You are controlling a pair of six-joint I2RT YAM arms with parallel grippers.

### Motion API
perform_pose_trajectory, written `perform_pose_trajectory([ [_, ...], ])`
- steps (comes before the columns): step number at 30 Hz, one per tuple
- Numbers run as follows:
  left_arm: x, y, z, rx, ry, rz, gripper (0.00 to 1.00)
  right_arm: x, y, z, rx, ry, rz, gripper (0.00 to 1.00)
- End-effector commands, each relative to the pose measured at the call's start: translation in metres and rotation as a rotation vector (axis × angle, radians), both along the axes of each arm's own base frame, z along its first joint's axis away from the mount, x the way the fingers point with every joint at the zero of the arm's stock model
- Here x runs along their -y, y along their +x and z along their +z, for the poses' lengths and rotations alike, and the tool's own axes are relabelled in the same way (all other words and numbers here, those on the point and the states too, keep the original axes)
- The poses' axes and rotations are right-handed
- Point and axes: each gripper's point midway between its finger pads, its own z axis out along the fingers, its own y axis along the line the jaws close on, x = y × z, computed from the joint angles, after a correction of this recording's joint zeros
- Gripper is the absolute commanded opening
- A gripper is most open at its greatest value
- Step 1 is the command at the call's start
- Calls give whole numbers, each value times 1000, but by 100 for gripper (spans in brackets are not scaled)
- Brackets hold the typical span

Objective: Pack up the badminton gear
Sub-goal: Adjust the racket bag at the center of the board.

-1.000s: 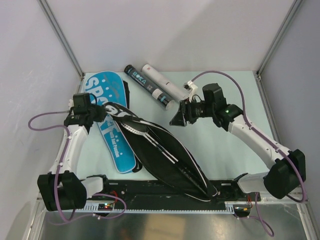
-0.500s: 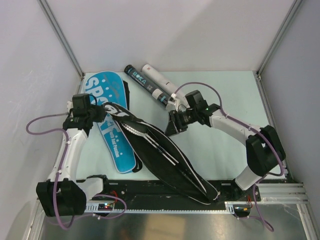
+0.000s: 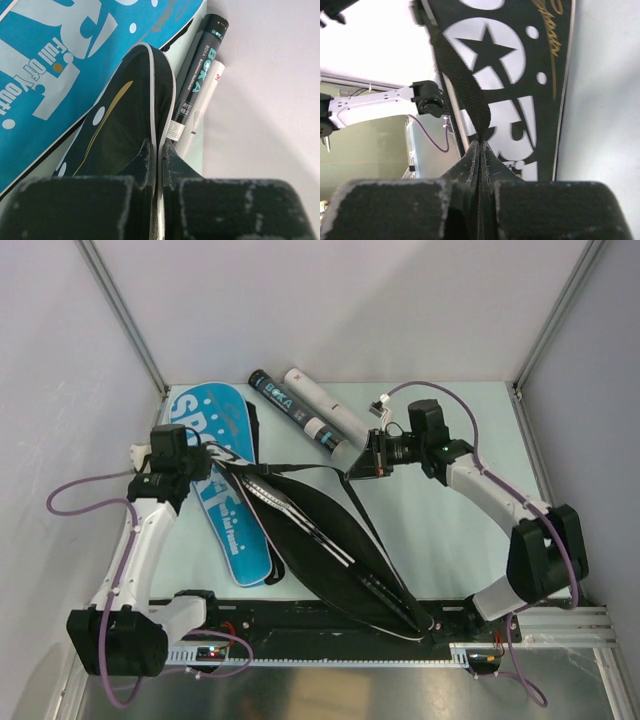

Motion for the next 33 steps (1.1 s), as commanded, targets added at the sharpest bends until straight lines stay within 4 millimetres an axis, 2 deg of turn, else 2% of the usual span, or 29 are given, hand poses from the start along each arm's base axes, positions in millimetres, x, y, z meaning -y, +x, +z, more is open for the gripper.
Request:
perform_pose_trajectory([
  [1, -3, 16, 25, 75, -42, 72, 0, -5, -18, 51, 126, 77, 28, 0],
  [4, -4, 18, 24, 68, -36, 77, 0, -6, -27, 55, 133, 69, 32, 0],
  [8, -7, 21, 19, 53, -31, 97, 0, -15, -47, 74, 152, 94, 53, 0],
  [10, -7, 23, 15, 43, -36, 102, 0, -27, -65, 84, 171, 105, 70, 0],
  [13, -5, 24, 8, 26, -50, 105, 0, -60, -104, 84, 203, 107, 115, 0],
  [15, -4, 23, 5, 21, -58, 109, 0, -82, -127, 71, 215, 83, 121, 0],
  [18, -3, 21, 4, 22, -71, 113, 0, -109, -154, 37, 253, 16, 133, 0],
  [22, -4, 18, 8, 35, -74, 122, 0, -130, -174, -23, 265, -122, 178, 0],
  [24, -5, 17, 9, 41, -73, 129, 0, -133, -177, -49, 270, -205, 181, 0],
  [26, -6, 15, 9, 44, -72, 135, 0, -134, -178, -65, 287, -266, 188, 0],
  [30, -3, 13, 5, 37, -94, 132, 0, -139, -180, -79, 292, -312, 182, 1],
  [33, 2, 11, 3, 34, -124, 117, 0, -141, -178, -90, 292, -348, 147, 12],
])
